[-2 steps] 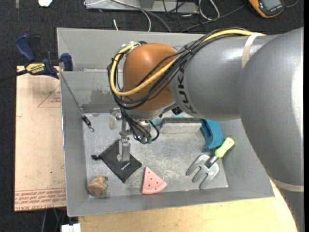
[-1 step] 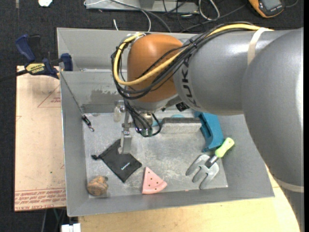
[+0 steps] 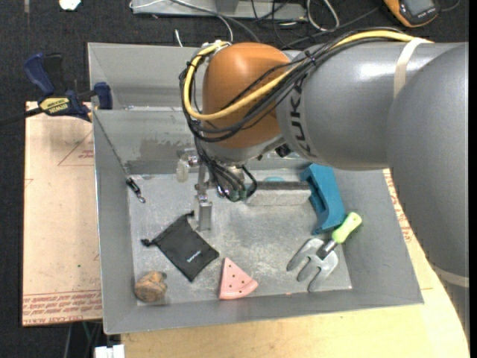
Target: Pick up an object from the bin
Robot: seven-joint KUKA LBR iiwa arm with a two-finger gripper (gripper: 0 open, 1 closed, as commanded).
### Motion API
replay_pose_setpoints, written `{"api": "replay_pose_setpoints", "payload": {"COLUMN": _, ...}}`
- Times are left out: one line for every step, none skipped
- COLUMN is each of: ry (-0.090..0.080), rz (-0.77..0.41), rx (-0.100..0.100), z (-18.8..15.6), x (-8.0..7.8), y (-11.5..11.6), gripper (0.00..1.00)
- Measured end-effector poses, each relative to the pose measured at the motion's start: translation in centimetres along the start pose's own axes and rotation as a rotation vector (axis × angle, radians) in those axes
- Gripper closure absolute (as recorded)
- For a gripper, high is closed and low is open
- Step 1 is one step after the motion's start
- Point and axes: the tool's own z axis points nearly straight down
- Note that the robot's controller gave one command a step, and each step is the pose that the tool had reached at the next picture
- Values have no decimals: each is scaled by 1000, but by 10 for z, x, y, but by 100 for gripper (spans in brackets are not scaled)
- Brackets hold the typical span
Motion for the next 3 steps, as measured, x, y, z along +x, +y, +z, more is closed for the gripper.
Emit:
{"api": "replay_pose_setpoints", "payload": {"ry": 2, "rz": 296, "rx": 0, "z": 30, "x": 6, "y": 5, "gripper": 0}}
{"api": "replay_pose_setpoints", "payload": {"ry": -1, "rz": 355, "rx": -2, "z": 76, "x": 24, "y": -15, "gripper": 0}}
{"api": "replay_pose_setpoints", "payload": {"ry": 4, "rz": 234, "rx": -1, "z": 86, "x": 47, "y": -25, "gripper": 0}}
